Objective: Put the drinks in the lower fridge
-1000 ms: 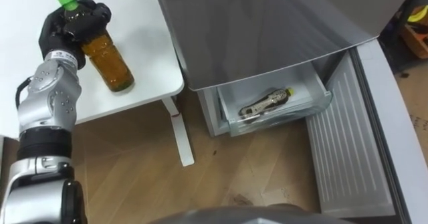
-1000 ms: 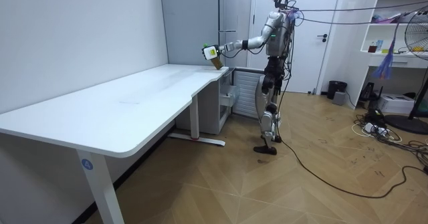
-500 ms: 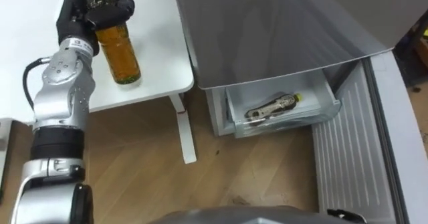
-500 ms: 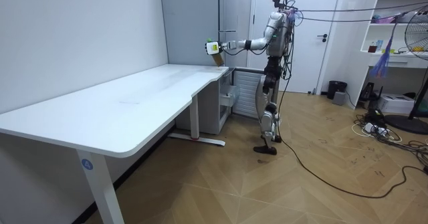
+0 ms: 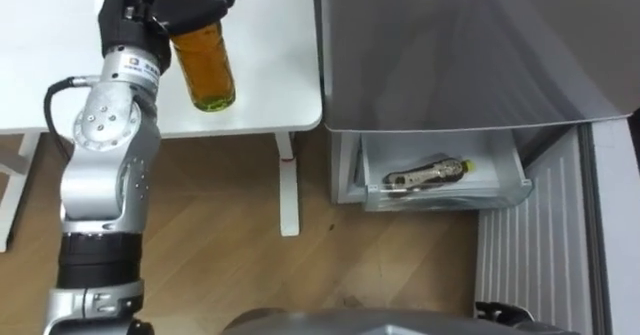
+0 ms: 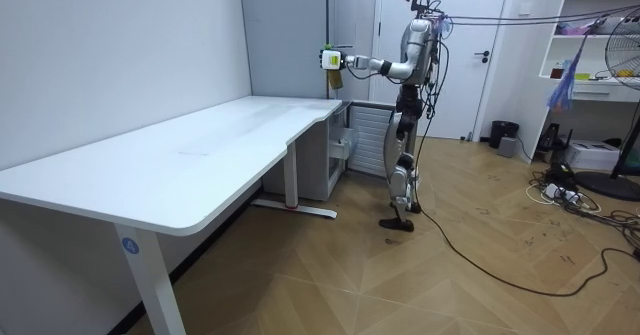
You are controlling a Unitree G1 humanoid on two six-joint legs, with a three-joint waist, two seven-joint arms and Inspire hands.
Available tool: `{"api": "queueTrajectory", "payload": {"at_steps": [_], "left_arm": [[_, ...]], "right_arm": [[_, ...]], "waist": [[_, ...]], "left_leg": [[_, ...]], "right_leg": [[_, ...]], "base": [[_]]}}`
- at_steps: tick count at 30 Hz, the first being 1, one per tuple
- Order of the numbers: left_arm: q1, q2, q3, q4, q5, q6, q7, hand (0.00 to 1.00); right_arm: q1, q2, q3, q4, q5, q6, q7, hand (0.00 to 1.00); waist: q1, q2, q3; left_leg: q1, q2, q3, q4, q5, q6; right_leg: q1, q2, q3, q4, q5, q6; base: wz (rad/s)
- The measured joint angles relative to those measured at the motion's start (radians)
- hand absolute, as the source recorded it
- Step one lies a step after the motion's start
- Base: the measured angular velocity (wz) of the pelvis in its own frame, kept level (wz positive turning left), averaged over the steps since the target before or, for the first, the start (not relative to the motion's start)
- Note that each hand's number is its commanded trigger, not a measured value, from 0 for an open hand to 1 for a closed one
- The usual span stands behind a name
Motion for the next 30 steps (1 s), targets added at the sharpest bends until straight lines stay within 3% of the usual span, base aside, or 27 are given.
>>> {"api": "queueTrajectory", "payload": {"at_steps": [4,10,18,30], "left_arm": [[0.002,-0.007,-0.013,-0.04,0.001,0.0,-0.035,1.0],[0.072,-0.026,-0.053,-0.101,0.002,-0.001,-0.107,1.0],[0.119,-0.042,-0.123,-0.118,-0.004,-0.001,-0.181,1.0],[0.243,-0.061,-0.175,-0.117,-0.091,-0.003,-0.243,1.0]], "right_arm": [[-0.001,-0.01,0.033,0.0,0.001,0.0,-0.002,0.0],[-0.003,-0.022,0.057,-0.001,-0.001,-0.001,-0.008,0.0],[-0.016,-0.019,0.113,0.006,-0.001,-0.001,-0.008,0.0],[-0.066,-0.002,0.154,-0.001,-0.004,-0.019,-0.013,0.0]], "waist": [[0.025,0.005,0.0031],[0.048,0.014,0.0032],[0.052,-0.001,0.0005],[0.053,-0.019,0.0099]], "left_leg": [[-0.005,0.0,0.0,0.007,0.0,0.0],[-0.02,0.0,-0.006,0.013,0.001,-0.001],[-0.026,-0.015,-0.022,0.013,0.009,0.001],[-0.028,-0.012,-0.024,0.02,0.009,0.0]], "right_leg": [[0.0,0.0,-0.013,0.0,0.0,0.0],[0.0,0.0,-0.026,0.001,0.0,0.0],[0.009,-0.008,-0.052,-0.015,-0.008,0.002],[0.022,-0.009,-0.096,-0.014,-0.008,0.002]], "base": [[0.0],[0.05],[0.13],[0.07]]}}
